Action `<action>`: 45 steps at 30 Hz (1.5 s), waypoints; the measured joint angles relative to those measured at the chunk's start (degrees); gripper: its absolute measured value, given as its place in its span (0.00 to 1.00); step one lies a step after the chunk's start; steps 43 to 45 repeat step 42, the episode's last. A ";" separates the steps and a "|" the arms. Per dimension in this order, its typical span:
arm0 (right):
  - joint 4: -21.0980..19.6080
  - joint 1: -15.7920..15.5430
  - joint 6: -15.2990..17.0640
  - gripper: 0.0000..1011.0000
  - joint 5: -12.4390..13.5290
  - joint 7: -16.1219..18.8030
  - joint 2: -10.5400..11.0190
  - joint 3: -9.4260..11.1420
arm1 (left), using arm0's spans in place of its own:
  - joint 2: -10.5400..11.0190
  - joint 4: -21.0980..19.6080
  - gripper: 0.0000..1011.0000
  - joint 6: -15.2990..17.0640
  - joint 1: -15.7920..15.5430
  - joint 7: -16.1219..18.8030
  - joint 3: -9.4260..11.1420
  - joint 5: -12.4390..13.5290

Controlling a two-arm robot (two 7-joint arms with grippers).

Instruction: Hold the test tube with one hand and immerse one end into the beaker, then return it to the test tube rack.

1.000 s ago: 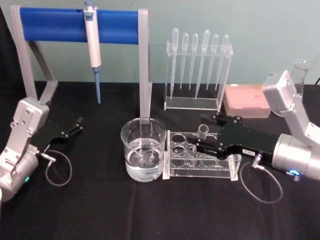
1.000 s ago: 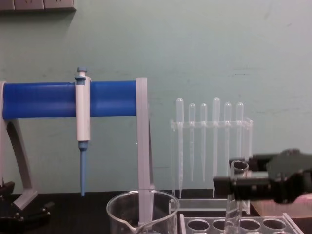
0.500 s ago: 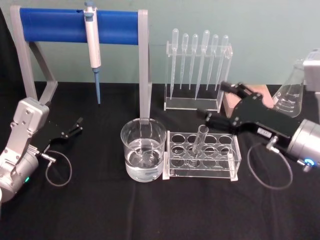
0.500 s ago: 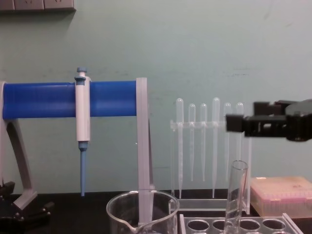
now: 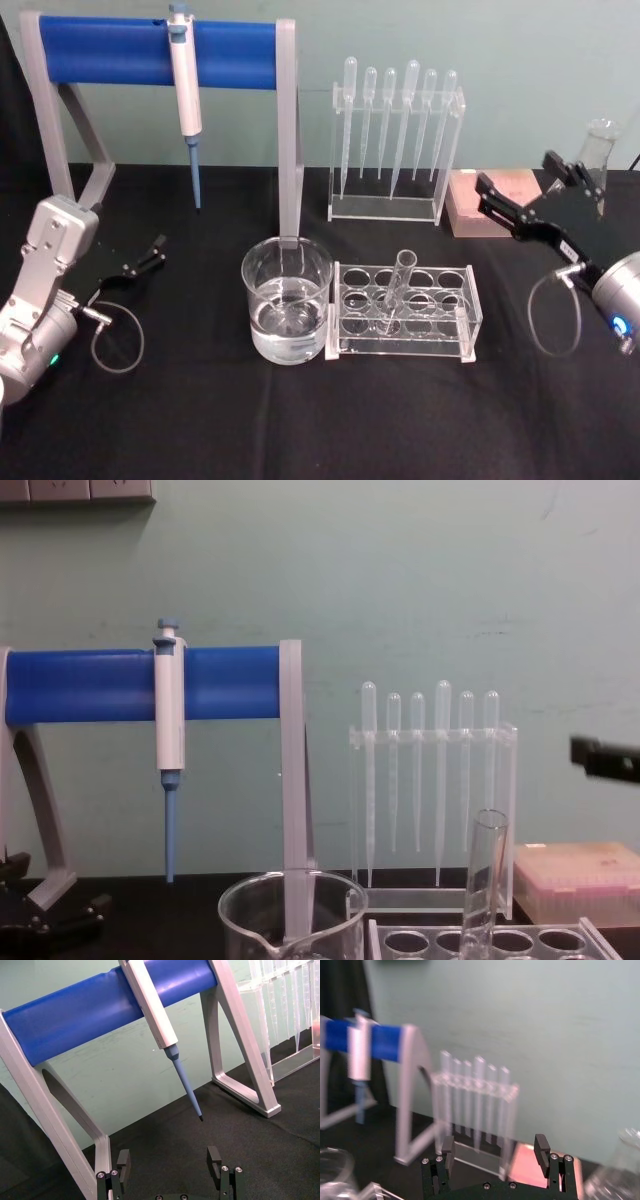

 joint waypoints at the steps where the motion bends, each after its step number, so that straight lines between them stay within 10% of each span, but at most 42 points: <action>1: 0.57 -0.04 0.00 0.99 -0.51 -0.59 -0.37 0.00 | 0.00 0.00 0.99 0.00 0.00 0.00 0.00 0.00; 15: 6.93 -0.02 0.12 0.99 -4.91 -3.34 -4.62 -0.63 | 0.00 0.00 0.99 0.00 0.00 0.00 0.00 0.00; 45: 6.79 0.05 0.65 0.99 -5.14 -2.45 -4.48 -0.87 | 0.00 0.00 0.99 0.00 0.00 0.00 0.00 0.00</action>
